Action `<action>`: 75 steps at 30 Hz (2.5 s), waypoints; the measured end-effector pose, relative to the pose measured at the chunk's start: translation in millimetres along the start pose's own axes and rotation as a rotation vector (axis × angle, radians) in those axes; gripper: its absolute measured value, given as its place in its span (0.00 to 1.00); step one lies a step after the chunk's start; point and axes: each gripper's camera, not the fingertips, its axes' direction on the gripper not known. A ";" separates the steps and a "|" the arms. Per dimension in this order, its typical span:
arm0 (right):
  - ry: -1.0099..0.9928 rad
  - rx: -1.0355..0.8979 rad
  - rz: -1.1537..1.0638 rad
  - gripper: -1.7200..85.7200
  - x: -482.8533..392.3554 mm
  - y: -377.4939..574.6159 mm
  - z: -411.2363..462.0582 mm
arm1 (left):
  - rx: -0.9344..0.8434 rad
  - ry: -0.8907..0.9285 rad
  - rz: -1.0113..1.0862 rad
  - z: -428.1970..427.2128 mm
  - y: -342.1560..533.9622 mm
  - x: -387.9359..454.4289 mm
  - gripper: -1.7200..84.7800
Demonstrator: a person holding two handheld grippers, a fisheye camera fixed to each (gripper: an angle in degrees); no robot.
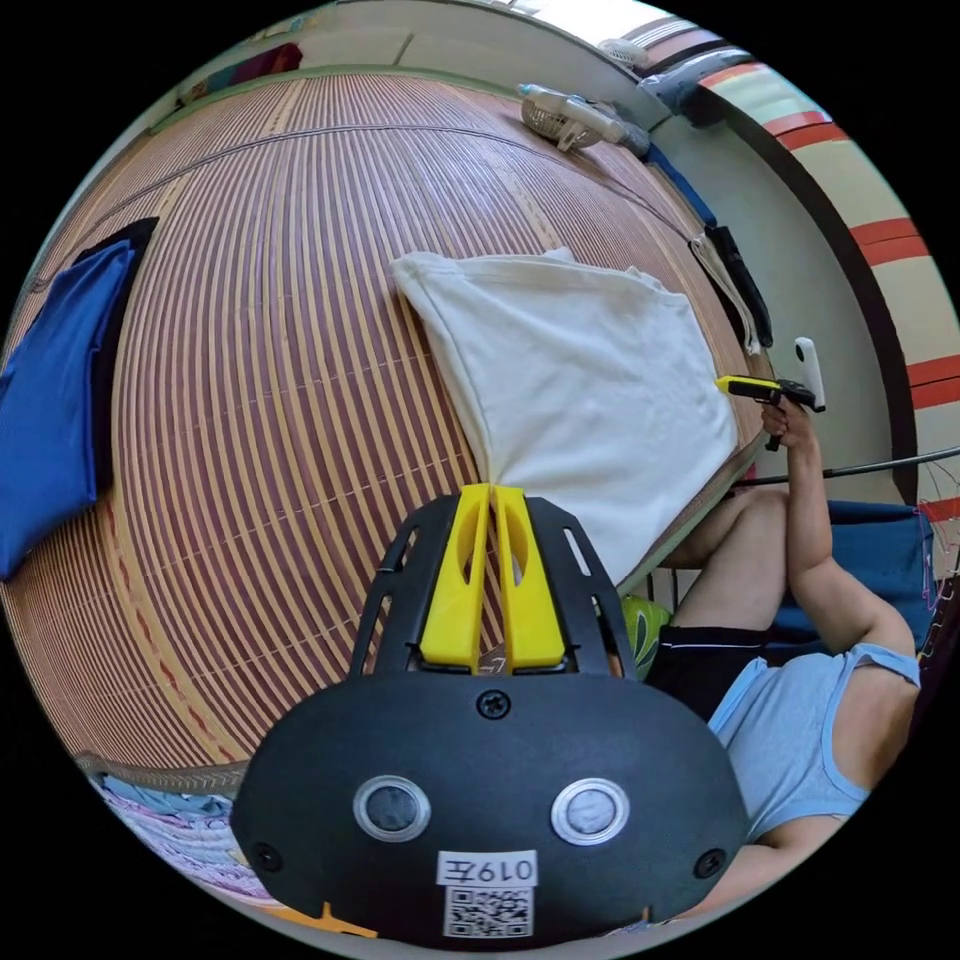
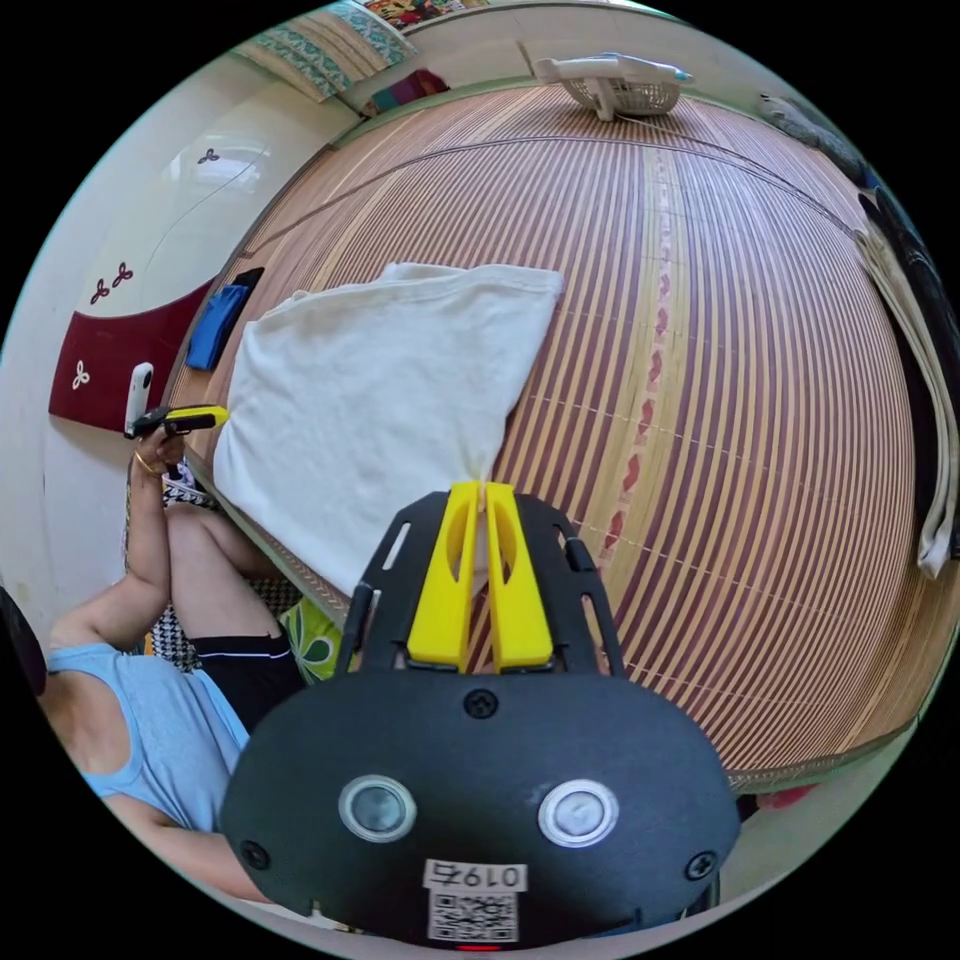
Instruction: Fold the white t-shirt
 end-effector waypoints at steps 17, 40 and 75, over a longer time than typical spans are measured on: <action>-0.047 0.035 -0.030 0.09 -44.9 36.0 38.9 | 0.044 0.050 0.055 -2.8 6.3 21.9 0.09; 0.045 0.034 -0.032 0.06 -146.0 43.5 144.0 | 0.011 -0.017 0.058 32.1 -17.7 45.6 0.05; 0.364 0.174 -1.061 0.07 -613.6 -198.0 446.6 | 0.136 -0.197 0.146 108.8 -106.9 146.8 0.03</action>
